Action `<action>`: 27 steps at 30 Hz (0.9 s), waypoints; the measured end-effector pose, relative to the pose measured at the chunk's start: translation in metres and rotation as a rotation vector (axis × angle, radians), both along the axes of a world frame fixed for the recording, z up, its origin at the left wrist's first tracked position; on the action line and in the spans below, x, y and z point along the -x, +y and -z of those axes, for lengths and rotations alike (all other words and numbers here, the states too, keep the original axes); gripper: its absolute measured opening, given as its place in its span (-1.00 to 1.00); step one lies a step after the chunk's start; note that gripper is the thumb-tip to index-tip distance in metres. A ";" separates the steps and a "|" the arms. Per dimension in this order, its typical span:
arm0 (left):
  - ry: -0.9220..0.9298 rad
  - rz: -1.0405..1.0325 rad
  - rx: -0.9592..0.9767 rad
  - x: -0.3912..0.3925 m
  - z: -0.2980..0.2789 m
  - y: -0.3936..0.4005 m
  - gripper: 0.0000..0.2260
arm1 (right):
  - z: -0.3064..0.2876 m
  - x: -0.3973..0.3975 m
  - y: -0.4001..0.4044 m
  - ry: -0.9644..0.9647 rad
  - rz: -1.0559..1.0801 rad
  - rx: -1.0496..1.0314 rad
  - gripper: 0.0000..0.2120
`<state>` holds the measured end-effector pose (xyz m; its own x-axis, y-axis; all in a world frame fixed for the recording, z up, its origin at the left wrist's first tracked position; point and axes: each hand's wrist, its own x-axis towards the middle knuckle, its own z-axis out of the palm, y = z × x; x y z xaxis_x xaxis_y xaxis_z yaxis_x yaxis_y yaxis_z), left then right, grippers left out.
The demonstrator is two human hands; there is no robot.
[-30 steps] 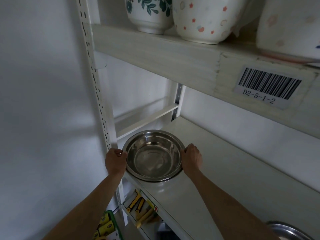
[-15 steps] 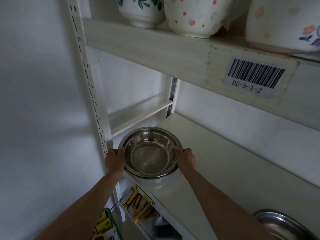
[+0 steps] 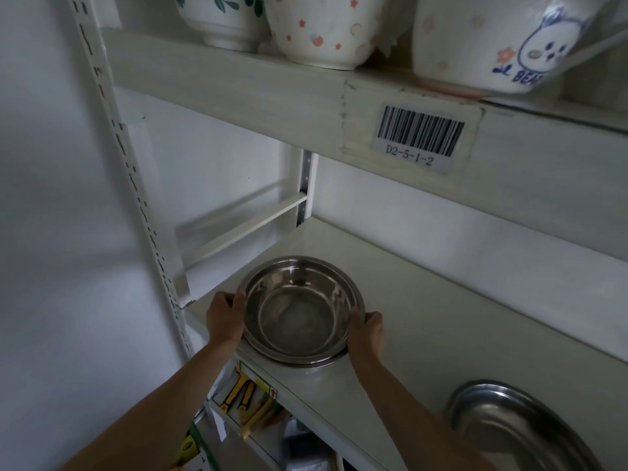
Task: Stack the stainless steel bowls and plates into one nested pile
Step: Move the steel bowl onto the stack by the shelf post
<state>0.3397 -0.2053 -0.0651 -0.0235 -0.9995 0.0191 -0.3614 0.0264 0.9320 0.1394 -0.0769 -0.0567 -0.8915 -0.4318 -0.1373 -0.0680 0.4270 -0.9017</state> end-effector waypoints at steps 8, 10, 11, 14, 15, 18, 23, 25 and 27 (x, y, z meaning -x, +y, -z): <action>-0.019 0.154 -0.027 0.027 -0.001 0.016 -0.70 | 0.009 -0.001 0.057 -0.022 0.165 0.070 -0.76; -0.038 0.189 -0.023 0.032 -0.001 0.020 -0.68 | 0.009 -0.003 0.069 -0.024 0.196 0.081 -0.76; -0.044 0.207 -0.022 0.035 -0.001 0.023 -0.67 | 0.009 -0.003 0.074 -0.025 0.210 0.086 -0.77; -0.058 0.241 -0.033 0.042 0.000 0.028 -0.67 | 0.009 -0.005 0.088 -0.013 0.250 0.084 -0.79; -0.063 0.251 -0.034 0.044 0.000 0.030 -0.67 | 0.009 -0.005 0.092 -0.008 0.259 0.083 -0.79; -0.081 0.285 -0.043 0.048 0.000 0.033 -0.66 | 0.010 -0.008 0.101 -0.009 0.281 0.084 -0.79; -0.123 0.316 -0.033 0.052 -0.002 0.035 -0.67 | 0.007 -0.012 0.108 -0.001 0.303 0.092 -0.75; -0.142 0.321 -0.027 0.052 -0.003 0.034 -0.67 | 0.004 -0.013 0.108 -0.005 0.296 0.089 -0.74; -0.169 0.329 -0.020 0.052 -0.004 0.032 -0.67 | 0.002 -0.013 0.110 -0.007 0.285 0.083 -0.75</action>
